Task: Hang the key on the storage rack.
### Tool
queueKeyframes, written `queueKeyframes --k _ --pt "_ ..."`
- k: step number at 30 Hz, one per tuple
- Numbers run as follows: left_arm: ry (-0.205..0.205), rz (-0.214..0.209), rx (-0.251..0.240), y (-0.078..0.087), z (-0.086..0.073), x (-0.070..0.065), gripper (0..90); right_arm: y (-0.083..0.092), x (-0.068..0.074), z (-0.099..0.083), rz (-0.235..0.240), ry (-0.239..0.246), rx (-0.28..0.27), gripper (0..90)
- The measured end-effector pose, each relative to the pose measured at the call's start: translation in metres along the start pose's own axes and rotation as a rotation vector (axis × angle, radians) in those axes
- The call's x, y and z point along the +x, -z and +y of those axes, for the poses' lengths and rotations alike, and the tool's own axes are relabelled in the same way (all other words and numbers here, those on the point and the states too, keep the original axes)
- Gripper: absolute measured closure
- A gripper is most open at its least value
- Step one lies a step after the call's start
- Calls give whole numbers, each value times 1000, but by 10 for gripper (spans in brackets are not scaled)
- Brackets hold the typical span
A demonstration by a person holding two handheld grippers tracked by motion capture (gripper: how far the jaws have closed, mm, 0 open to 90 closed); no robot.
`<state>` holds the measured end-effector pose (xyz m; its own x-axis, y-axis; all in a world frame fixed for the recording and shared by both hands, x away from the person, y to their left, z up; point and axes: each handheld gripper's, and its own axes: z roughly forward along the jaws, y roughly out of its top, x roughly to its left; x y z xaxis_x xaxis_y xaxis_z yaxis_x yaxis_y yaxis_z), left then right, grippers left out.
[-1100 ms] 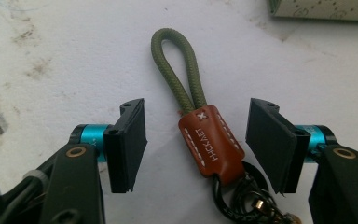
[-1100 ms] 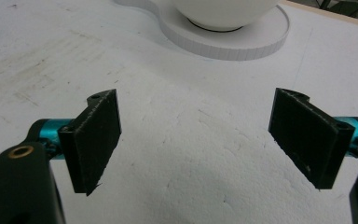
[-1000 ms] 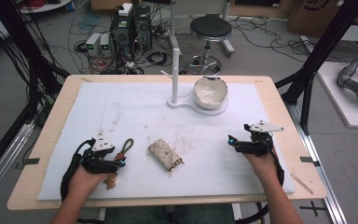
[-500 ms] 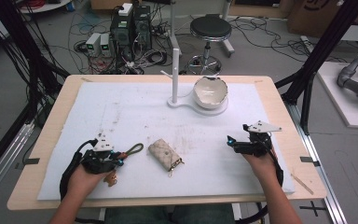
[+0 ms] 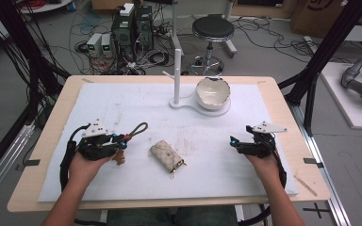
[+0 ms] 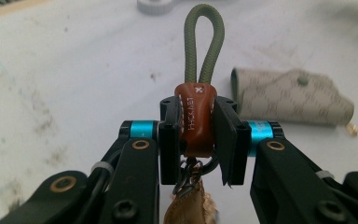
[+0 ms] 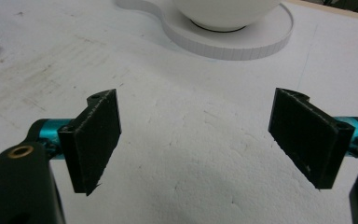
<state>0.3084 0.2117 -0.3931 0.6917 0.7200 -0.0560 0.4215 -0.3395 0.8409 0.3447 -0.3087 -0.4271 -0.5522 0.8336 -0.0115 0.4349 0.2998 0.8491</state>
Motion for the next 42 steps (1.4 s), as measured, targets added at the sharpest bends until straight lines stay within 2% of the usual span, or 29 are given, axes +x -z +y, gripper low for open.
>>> queueKeyframes --k 2,3,4,5,6,7,8,9,10,12,14,15,17,26,30,34,42 --pt "-8 1 -24 -1 11 1 724 1 0 0 2 -6 -7 172" --pt "-18 4 -50 -3 23 1 724 1 0 0 -2 -7 -14 172" --pt "-24 7 -60 -3 28 1 724 2 -1 0 -2 -8 -14 172" --pt "-24 7 -60 -3 28 1 724 2 -1 0 -3 -8 -13 172" --pt "-49 8 -80 -4 44 0 724 2 0 0 -3 -11 -12 172" --pt "-49 8 -80 -4 44 0 724 2 0 0 -3 -11 -12 172" --pt "-65 13 -93 -5 57 -1 724 2 1 0 -1 -9 -10 172" --pt "-65 13 -93 -5 57 -1 724 2 1 0 -1 -9 -10 172" --pt "-79 15 -100 -5 66 -1 724 2 1 0 -1 -2 -9 172" --pt "-80 13 -121 -6 82 -1 724 2 1 0 -1 0 -8 172" --pt "-84 15 -125 -7 87 -1 724 1 1 0 0 -4 -9 172" --pt "-93 17 -134 -9 98 -1 724 1 1 0 2 0 -8 172" --pt "-97 27 -149 -11 109 -2 723 0 1 0 2 3 -3 172" --pt "-123 50 -157 -25 152 2 723 -1 2 0 7 7 6 172" --pt "-140 58 -160 -33 165 1 723 -2 2 0 10 5 6 172" --pt "-145 70 -151 -44 172 -1 723 -3 2 0 10 7 6 172" --pt "-116 82 -126 -67 178 5 723 -4 2 0 16 6 12 172"
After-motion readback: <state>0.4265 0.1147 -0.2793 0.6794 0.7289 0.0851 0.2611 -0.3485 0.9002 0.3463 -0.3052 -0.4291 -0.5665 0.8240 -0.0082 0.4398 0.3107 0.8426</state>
